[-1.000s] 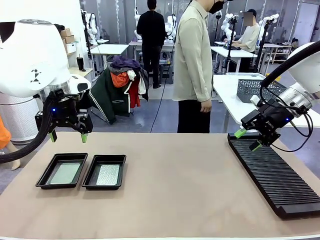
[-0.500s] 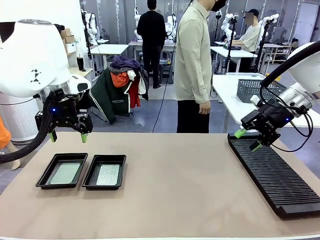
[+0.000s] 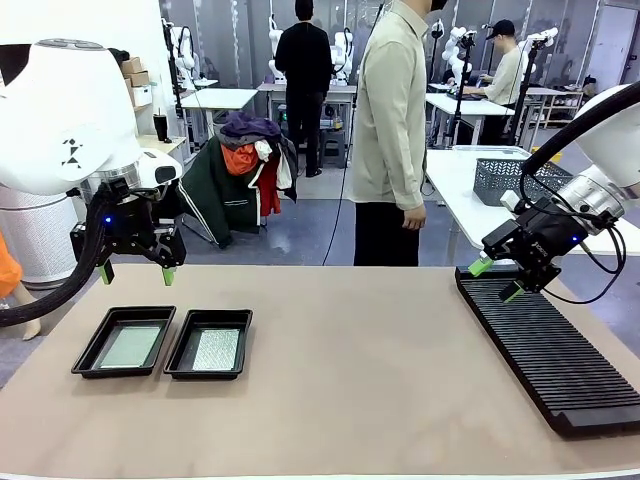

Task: Inspect and transfer BCBs to ESD trays.
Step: Pick up the ESD tray and place it on the left side of the table.

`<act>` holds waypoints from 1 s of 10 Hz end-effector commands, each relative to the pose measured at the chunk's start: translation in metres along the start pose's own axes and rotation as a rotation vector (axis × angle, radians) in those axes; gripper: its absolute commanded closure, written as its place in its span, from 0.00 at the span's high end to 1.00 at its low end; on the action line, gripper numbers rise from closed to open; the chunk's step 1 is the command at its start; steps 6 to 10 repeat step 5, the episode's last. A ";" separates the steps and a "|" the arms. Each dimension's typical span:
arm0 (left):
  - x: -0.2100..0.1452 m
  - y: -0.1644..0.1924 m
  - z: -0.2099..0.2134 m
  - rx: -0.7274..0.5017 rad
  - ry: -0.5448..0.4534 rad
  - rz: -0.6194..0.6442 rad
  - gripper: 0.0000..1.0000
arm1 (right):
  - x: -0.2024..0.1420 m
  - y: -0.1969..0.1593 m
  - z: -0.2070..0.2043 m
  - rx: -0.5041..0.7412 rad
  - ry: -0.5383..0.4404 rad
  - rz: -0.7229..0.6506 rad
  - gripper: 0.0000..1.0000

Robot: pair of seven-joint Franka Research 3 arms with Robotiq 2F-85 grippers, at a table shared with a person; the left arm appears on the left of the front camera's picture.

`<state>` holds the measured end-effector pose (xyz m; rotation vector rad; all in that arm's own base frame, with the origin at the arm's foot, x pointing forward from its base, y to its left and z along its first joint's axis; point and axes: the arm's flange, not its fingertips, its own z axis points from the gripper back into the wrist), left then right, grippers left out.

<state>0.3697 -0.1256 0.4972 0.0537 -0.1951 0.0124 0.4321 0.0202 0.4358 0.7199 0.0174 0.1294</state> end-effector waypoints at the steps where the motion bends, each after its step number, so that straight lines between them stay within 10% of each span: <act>1: 0.000 0.002 -0.001 -0.002 -0.002 0.005 1.00 | 0.000 0.002 0.000 -0.016 -0.008 -0.019 1.00; 10: 0.000 0.002 -0.001 -0.002 -0.002 0.005 1.00 | 0.000 0.002 0.000 -0.016 -0.008 -0.019 1.00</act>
